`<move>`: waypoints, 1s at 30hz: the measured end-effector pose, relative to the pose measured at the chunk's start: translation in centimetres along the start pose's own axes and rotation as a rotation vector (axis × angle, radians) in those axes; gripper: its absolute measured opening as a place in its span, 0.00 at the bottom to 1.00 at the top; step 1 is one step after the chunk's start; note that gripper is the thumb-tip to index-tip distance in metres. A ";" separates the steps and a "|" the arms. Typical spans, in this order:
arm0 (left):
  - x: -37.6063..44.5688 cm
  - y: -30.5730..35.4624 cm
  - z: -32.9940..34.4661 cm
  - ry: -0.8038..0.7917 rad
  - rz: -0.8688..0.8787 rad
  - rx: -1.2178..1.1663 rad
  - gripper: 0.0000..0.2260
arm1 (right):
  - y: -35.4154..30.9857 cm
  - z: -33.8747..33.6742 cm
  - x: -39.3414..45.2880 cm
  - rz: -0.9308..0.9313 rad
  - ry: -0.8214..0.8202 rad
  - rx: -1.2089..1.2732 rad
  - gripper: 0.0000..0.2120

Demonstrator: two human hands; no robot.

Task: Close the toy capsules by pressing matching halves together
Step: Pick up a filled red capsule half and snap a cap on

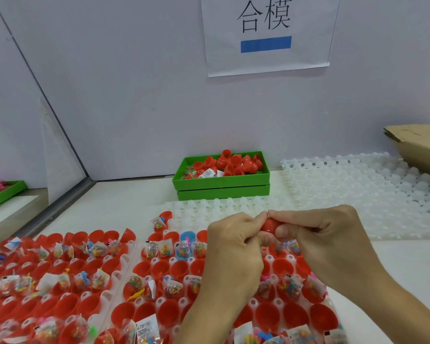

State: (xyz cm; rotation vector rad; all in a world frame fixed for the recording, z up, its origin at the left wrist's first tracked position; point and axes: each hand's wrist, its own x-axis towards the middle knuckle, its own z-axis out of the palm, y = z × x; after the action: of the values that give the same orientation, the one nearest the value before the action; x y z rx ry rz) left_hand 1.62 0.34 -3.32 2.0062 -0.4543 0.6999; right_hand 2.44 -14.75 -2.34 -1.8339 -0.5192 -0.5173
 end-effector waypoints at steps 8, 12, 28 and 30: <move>0.5 0.1 -0.4 0.026 0.008 -0.041 0.15 | -0.9 -0.5 0.3 -0.026 -0.034 -0.011 0.25; 0.7 0.2 -0.8 -0.005 -0.023 -0.079 0.13 | -1.6 0.0 0.0 0.008 -0.091 0.069 0.16; 0.7 0.8 -0.9 -0.263 -0.443 -0.599 0.17 | -0.3 0.6 0.0 0.335 -0.125 0.534 0.12; 0.5 1.0 -0.8 -0.254 -0.439 -0.647 0.11 | -0.3 1.0 -0.2 0.285 -0.122 0.491 0.12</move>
State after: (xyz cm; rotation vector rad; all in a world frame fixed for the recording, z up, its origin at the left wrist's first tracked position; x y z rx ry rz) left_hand 1.20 0.52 -2.09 1.4958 -0.3147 0.0067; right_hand 2.24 -13.76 -2.50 -1.4370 -0.4119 -0.0709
